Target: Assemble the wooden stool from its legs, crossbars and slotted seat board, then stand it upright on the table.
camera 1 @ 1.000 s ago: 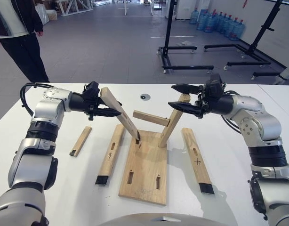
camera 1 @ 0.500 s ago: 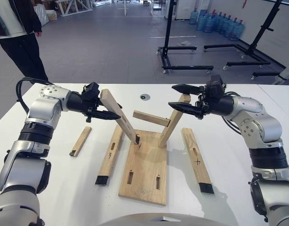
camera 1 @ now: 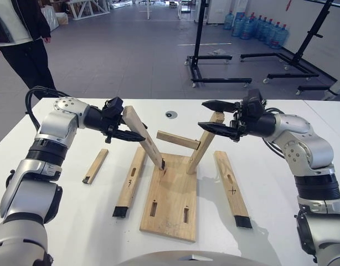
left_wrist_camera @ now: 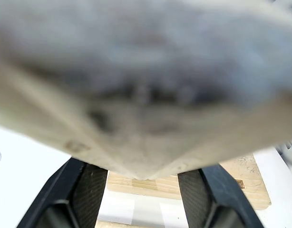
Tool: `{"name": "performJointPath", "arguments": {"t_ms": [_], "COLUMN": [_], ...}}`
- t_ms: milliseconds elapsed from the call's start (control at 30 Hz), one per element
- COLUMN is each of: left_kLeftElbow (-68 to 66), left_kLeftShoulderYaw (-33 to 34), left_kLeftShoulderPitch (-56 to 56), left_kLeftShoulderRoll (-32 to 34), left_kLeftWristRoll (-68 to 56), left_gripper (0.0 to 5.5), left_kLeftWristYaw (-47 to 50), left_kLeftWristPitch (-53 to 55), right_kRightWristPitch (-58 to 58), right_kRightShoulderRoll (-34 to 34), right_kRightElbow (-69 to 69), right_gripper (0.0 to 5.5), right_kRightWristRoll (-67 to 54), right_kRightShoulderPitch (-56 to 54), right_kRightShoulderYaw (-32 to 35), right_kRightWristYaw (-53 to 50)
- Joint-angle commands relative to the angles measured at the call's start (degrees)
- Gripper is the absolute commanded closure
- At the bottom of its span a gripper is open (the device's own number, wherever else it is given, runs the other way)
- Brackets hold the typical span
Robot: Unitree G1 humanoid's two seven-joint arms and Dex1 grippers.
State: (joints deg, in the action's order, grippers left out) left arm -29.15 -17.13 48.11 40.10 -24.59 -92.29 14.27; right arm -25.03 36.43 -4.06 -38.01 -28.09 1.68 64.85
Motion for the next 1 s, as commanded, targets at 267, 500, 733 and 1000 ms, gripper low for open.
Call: {"name": "performJointPath", "arguments": {"t_ms": [267, 500, 733, 1000], "left_kLeftElbow": [-22.0, -20.9, -13.3, -3.8], "left_kLeftShoulderYaw": [-9.2, -16.0, -26.3, -31.0], "left_kLeftShoulderPitch": [4.9, 2.7, 5.5, 9.6], "left_kLeftShoulderRoll": [-5.1, -5.9, 0.6, 10.8], "left_kLeftWristRoll": [2.4, 1.8, 2.1, -3.6], "left_gripper": [3.49, 3.49, 3.49, 3.49], "left_kLeftWristYaw": [-0.2, -0.2, -0.2, -0.2], "left_kLeftWristPitch": [-2.2, -5.2, -9.9, -3.7], "right_kRightWristPitch": [-3.7, -3.9, -4.7, -5.3], "right_kRightShoulderRoll": [-1.2, -1.4, -1.1, -1.3], "right_kRightElbow": [0.3, 0.5, -1.9, -6.1], "right_gripper": [1.90, 1.90, 1.90, 1.90], "right_kRightWristRoll": [0.8, 1.0, -0.1, -1.9], "right_kRightShoulderPitch": [2.2, 2.6, 4.4, 8.6], "right_kRightShoulderYaw": [-5.6, -6.7, -5.8, -5.2], "right_kRightWristYaw": [2.0, 2.3, 1.2, -2.2]}}
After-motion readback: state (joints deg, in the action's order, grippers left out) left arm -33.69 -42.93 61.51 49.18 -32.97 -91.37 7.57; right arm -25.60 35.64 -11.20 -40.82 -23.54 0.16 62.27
